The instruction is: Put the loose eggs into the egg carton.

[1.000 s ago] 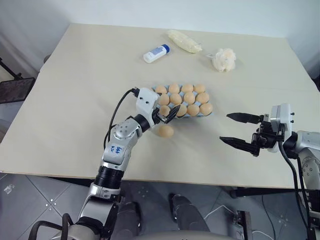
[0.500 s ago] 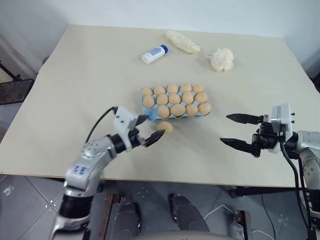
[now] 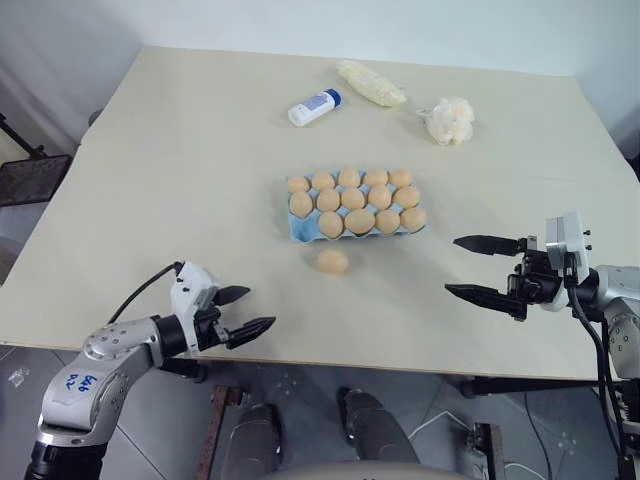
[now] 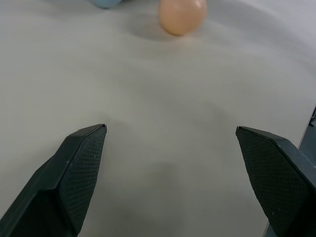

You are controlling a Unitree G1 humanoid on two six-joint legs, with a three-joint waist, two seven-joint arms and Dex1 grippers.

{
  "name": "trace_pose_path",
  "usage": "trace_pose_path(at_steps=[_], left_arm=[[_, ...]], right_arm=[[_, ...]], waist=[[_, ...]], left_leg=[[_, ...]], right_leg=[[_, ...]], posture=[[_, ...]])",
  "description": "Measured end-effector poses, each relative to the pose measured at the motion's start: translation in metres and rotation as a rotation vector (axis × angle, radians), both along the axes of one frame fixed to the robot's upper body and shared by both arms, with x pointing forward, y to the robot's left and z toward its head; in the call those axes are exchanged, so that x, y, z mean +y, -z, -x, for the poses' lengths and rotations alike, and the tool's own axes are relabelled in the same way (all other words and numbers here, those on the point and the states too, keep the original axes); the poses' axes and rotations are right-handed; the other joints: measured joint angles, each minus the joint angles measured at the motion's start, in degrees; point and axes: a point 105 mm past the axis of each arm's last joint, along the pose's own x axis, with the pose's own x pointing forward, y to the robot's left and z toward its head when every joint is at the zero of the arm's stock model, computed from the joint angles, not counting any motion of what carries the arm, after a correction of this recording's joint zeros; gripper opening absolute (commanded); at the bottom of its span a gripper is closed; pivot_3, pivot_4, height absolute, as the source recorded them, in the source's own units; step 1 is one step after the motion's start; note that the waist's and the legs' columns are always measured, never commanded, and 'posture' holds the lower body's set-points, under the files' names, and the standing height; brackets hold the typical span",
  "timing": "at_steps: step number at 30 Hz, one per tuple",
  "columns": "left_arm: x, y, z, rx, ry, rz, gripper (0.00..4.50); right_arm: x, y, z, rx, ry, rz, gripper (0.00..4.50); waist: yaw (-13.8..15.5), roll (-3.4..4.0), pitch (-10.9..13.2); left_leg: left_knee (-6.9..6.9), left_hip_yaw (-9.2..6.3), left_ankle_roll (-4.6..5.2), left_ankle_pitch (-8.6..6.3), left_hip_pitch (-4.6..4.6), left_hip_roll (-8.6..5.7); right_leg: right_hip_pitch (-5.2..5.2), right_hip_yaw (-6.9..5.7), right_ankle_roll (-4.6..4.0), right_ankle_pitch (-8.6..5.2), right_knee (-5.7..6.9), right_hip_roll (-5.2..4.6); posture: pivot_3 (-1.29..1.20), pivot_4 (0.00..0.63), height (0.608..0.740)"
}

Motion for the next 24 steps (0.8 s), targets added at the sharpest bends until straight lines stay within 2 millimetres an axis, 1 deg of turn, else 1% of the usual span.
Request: trace_pose_path(at_steps=[2,3,5,6,8,12,15,19,24], left_arm=[[-0.01,-0.007,-0.007,-0.035,0.005,0.023,4.47],[-0.019,-0.011,-0.012,-0.061,0.008,0.043,4.47],[-0.035,-0.016,-0.018,-0.093,0.021,0.065,4.47],[-0.045,-0.019,-0.021,-0.117,0.026,0.076,4.47],[-0.058,-0.022,-0.028,-0.146,0.031,0.085,4.47],[-0.072,-0.02,-0.042,-0.181,0.008,0.075,4.47],[-0.082,-0.01,-0.054,-0.187,0.0,0.048,4.47],[-0.087,-0.001,-0.061,-0.19,0.008,0.018,4.47],[-0.1,0.0,-0.073,-0.213,0.011,0.018,4.47]], right_arm=[[0.0,0.0,0.0,-0.001,0.001,0.001,4.5],[0.0,0.0,-0.001,-0.001,0.003,0.001,4.5],[0.0,0.0,-0.001,-0.001,0.006,0.002,4.5],[0.0,0.0,-0.001,-0.001,0.01,0.002,4.5],[0.0,0.0,-0.002,-0.001,0.015,0.003,4.5],[0.0,0.001,-0.002,0.008,0.026,0.003,4.5],[0.0,0.0,-0.002,0.004,0.028,0.004,4.5],[0.0,0.0,-0.002,0.003,0.033,0.005,4.5],[0.0,0.001,-0.002,0.002,0.044,0.006,4.5]], waist=[[0.07,0.0,0.0],[0.11,0.0,0.0],[0.08,0.0,0.0],[0.08,0.0,0.0],[-0.02,0.0,0.0],[-0.11,0.01,0.0],[-0.03,0.01,-0.01],[-0.14,0.01,-0.01],[0.08,0.01,-0.01]], left_leg=[[0.03,-0.01,0.02,0.01,0.0,-0.03],[0.04,-0.02,0.04,0.02,0.0,-0.09],[0.05,-0.02,0.08,0.04,0.0,-0.2],[0.04,-0.02,0.11,0.05,0.0,-0.27],[0.03,-0.03,0.15,0.06,-0.01,-0.52],[0.08,-0.03,0.17,0.07,0.0,-0.52],[0.16,-0.04,0.18,0.08,-0.01,-0.52],[0.17,-0.01,0.19,0.08,-0.01,-0.52],[0.22,-0.03,0.2,0.09,-0.03,-0.54]], right_leg=[[0.03,-0.01,0.09,0.05,0.01,0.0],[0.04,-0.01,0.5,0.27,0.02,-0.02],[0.05,0.0,0.87,0.47,0.01,-0.02],[0.05,0.0,0.94,0.51,0.01,0.01],[0.04,0.04,0.97,0.51,0.01,0.19],[0.03,0.12,1.03,0.54,0.07,0.3],[0.04,0.14,1.08,0.56,0.12,0.35],[0.03,0.19,1.11,0.58,0.14,0.34],[0.03,0.18,1.13,0.59,0.16,0.34]], posture=[[0.0,0.15,0.74],[0.0,0.15,0.74],[0.0,0.15,0.74],[0.0,0.15,0.74],[0.0,0.15,0.74],[0.0,0.15,0.74],[0.0,0.15,0.74],[0.0,0.15,0.74],[0.0,0.15,0.74]])
